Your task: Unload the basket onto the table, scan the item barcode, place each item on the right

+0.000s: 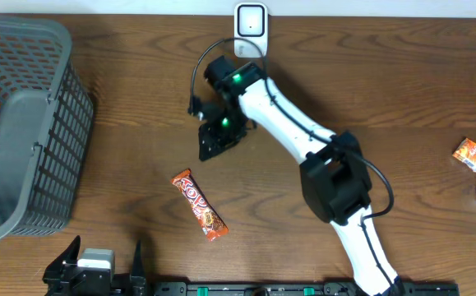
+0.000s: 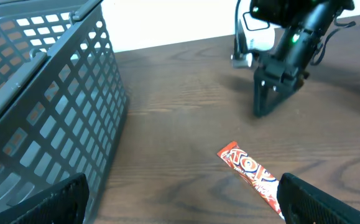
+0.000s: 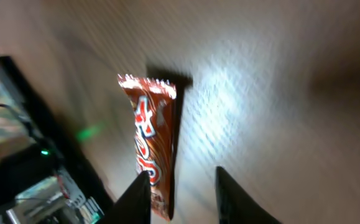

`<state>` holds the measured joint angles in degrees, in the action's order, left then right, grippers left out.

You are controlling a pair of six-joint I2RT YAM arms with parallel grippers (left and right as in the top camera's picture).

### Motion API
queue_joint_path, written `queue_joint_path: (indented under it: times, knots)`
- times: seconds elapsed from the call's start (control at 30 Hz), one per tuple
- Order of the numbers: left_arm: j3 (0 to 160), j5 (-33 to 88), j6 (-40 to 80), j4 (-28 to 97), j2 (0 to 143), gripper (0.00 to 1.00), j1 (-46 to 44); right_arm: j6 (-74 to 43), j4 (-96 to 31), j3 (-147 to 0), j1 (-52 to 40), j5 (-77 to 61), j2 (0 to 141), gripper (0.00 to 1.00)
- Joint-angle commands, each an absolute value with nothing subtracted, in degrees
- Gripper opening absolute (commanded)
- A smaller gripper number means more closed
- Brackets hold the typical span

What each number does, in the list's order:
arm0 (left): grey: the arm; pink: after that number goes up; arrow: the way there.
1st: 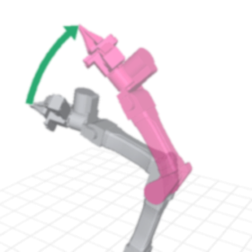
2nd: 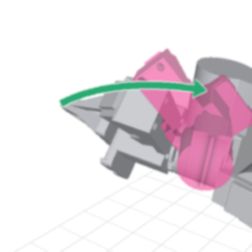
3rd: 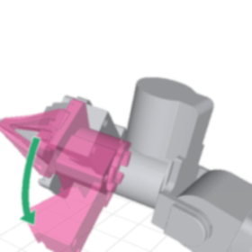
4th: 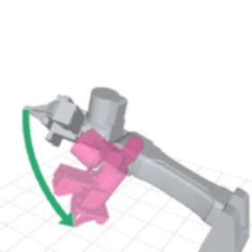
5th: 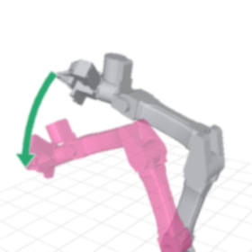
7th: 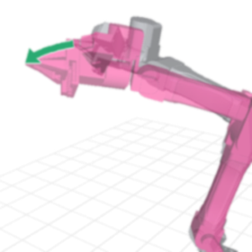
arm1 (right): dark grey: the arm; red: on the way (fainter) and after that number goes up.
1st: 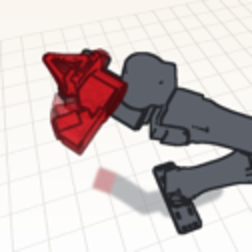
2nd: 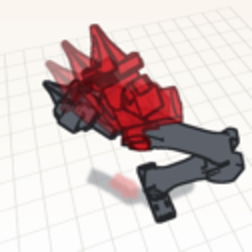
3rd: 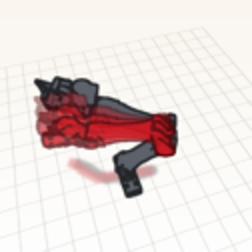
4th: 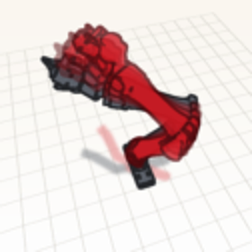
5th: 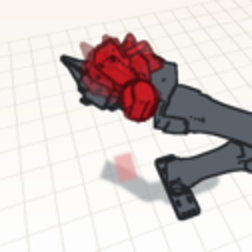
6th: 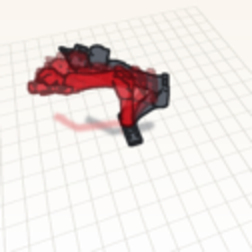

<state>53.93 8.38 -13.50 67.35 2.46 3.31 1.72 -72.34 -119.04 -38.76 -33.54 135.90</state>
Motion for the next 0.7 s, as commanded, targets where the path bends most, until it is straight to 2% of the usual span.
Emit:
queue_joint_path:
  times: [0.0, 0.07, 0.2, 0.27, 0.3, 0.33, 0.57, 0.67]
  knots:
    - [54.22, 7.86, -13.63, 67.31, 2.31, 0.96, 3.18, -1.08, -73.08, -119.94, -41.06, -28.08, 133.71, 0.43]
    - [54.22, 7.86, -13.63, 67.31, 2.31, 0.96, 3.18, -1.08, -73.10, -119.90, -42.35, -27.24, 133.73, 0.99]
    - [54.22, 1.89, -14.94, 69.97, 2.31, 0.96, 3.18, -4.21, -73.03, -119.90, -46.68, -19.81, 133.73, 0.92]
    - [54.22, 1.85, -14.96, 70.00, 2.31, 0.96, 3.18, -4.32, -72.55, -119.90, -48.53, -17.04, 133.73, 0.93]
    - [54.22, 1.85, -14.96, 70.00, 2.31, 0.96, 3.18, -4.32, -72.01, -119.87, -49.47, -15.35, 133.73, 0.99]
    - [54.22, 1.85, -14.96, 70.00, 2.31, 0.96, 3.18, -4.54, -71.35, -119.83, -50.26, -13.91, 133.84, 0.99]
    - [54.22, 1.74, -15.27, 69.87, 2.31, 0.96, 3.18, -8.12, -65.76, -118.61, -54.63, -7.51, 135.17, 0.99]
    - [54.08, 4.73, -15.70, 64.71, 2.31, 0.96, 3.18, -11.07, -64.25, -118.58, -54.83, -5.72, 135.70, 0.96]
